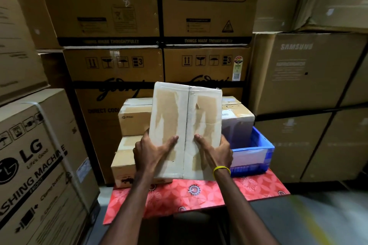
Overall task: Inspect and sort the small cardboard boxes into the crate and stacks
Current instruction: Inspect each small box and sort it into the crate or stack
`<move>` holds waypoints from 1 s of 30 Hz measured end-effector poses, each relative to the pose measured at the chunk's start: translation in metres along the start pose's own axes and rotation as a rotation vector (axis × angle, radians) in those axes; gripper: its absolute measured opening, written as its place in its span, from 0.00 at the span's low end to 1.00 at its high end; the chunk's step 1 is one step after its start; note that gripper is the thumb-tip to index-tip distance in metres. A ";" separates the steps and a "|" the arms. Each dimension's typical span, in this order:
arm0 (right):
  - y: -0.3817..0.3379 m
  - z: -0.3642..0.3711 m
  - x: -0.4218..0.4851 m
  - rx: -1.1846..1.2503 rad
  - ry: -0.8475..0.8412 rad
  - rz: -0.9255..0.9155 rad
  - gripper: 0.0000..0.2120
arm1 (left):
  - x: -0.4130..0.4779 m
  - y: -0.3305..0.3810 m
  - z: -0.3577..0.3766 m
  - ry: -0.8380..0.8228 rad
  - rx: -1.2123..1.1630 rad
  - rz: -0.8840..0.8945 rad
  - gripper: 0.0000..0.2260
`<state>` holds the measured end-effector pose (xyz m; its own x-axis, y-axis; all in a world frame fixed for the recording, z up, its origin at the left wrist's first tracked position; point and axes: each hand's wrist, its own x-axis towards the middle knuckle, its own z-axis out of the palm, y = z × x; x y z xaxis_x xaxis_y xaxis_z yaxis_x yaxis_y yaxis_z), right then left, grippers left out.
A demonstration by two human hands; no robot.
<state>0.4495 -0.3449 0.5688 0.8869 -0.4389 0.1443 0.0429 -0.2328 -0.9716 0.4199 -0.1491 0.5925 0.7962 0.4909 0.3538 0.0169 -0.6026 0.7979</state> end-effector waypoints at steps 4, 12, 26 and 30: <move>-0.001 -0.001 0.002 -0.027 0.007 0.003 0.36 | 0.001 0.002 0.002 0.006 -0.010 -0.027 0.46; -0.026 -0.028 0.027 0.059 -0.219 0.092 0.42 | 0.033 -0.001 -0.027 -0.294 -0.355 -0.142 0.46; -0.049 -0.043 0.037 0.667 -0.567 -0.030 0.23 | 0.039 0.008 -0.053 -0.387 -0.754 -0.237 0.38; -0.049 -0.045 0.043 0.641 -0.578 -0.109 0.39 | 0.042 0.003 -0.051 -0.340 -0.868 -0.196 0.31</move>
<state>0.4644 -0.3912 0.6313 0.9498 0.1075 0.2938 0.2378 0.3621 -0.9013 0.4227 -0.0981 0.6343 0.9625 0.2418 0.1233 -0.1771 0.2155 0.9603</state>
